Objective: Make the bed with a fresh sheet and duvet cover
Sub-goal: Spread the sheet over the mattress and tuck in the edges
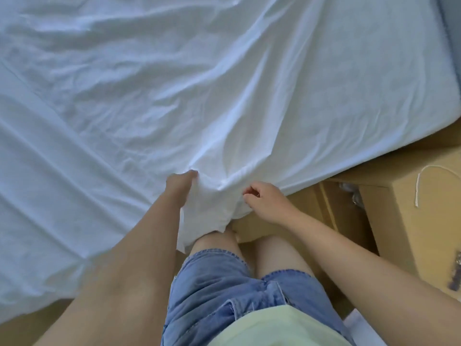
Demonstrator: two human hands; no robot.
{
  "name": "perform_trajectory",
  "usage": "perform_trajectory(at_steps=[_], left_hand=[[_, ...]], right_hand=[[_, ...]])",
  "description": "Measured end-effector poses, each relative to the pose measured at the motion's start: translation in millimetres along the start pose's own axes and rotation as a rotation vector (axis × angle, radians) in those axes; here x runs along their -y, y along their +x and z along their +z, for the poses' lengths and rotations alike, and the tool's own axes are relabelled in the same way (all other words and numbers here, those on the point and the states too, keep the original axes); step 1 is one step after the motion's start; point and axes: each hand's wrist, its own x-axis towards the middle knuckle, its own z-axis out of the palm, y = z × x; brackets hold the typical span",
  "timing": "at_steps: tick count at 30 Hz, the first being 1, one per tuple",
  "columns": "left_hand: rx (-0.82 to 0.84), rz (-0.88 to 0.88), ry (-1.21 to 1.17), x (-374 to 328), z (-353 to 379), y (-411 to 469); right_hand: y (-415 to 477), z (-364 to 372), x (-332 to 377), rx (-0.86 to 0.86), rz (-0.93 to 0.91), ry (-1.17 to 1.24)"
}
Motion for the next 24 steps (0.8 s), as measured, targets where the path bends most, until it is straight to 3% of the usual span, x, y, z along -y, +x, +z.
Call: perform_trajectory(at_steps=[4,6,9,11,13,16,18,22,24], left_hand=[[0.258,0.267,0.309,5,42,-52],[0.456,0.272,0.165,7,59,-91],[0.660,0.208,0.077,15,84,-130],[0.716,0.174,0.158,16,100,-139],[0.651,0.133,0.125,13,114,-138],[0.303,0.034,-0.192,-11,126,-124],[0.177,0.107,-0.320,-41,152,-122],[0.077,0.302,-0.365,-98,249,-130],[0.067,0.470,-0.193,-115,303,-146]], right_hand=[[42,-27,25,0.094,0.144,0.171],[54,-38,30,0.226,0.282,0.216],[57,-40,20,0.337,0.174,-0.060],[57,-41,2,0.182,0.043,-0.214],[52,-54,-18,0.003,0.002,-0.097],[37,-93,-49,-0.092,-0.054,0.015],[18,-128,-74,-0.034,-0.177,-0.068],[-19,-191,-136,0.119,-0.325,-0.323],[-28,-226,-162,0.105,-0.312,-0.153]])
